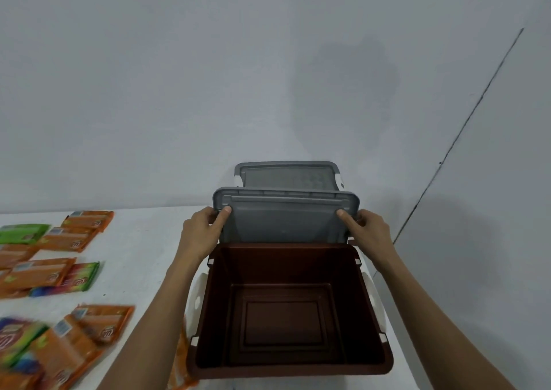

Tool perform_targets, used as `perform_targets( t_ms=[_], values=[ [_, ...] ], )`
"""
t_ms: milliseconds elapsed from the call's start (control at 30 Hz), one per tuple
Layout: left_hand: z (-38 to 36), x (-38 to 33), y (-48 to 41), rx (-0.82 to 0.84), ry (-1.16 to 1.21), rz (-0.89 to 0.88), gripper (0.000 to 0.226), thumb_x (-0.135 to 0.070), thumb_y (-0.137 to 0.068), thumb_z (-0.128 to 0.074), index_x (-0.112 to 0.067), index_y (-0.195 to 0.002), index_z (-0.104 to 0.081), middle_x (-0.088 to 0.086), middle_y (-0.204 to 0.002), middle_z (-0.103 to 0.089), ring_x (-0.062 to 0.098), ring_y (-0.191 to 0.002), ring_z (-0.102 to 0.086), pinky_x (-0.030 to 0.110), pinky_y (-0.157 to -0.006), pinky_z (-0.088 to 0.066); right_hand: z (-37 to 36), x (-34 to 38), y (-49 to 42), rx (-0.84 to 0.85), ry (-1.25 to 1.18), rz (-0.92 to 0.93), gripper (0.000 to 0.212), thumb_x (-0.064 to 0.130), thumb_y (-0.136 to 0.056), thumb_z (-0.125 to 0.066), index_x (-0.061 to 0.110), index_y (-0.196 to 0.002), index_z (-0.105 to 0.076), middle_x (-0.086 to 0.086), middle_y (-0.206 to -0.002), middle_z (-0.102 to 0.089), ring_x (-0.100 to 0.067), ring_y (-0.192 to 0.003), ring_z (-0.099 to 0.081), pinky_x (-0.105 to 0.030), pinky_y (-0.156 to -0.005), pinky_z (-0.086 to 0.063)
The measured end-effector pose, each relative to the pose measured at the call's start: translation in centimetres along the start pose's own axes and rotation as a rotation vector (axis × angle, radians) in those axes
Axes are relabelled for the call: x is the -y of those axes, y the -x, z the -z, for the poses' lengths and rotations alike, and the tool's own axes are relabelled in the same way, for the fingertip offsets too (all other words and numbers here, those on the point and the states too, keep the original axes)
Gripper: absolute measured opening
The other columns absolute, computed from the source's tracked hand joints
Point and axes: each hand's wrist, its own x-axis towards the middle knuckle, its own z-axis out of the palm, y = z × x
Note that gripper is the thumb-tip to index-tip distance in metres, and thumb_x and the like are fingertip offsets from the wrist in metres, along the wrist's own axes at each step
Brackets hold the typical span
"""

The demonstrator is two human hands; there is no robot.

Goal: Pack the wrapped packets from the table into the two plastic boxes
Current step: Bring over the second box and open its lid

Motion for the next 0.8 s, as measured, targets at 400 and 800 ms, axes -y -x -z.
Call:
perform_targets(
  t_ms=[400,800],
  values=[
    [-0.9,1.3,0.7,0.077,0.024,0.077,0.054,-0.059,-0.093,-0.042,-0.015,-0.121,-0.058,0.009,-0.119,-0.064,0.027,-0.106,-0.061,0.042,-0.090,-0.051,-0.6,-0.6,0.9,-0.032,-0.010,-0.044,0.037,0.053,-0.091,-0.058,0.016,-0.100,-0.061,-0.006,-0.081,-0.068,-0.022,-0.075,-0.069,-0.046,-0.077,-0.059],
    [-0.5,4.3,8.2,0.150,0.280,0.139,0.039,-0.055,-0.095,-0.040,-0.027,-0.105,-0.066,-0.010,-0.102,-0.067,0.007,-0.100,-0.060,0.026,-0.081,-0.046,-0.1,-3.5,6.9,0.147,0.047,0.002,0.045,0.043,-0.095,-0.058,0.029,-0.136,-0.050,0.004,-0.125,-0.061,-0.014,-0.102,-0.059,-0.027,-0.084,-0.045]
  ],
)
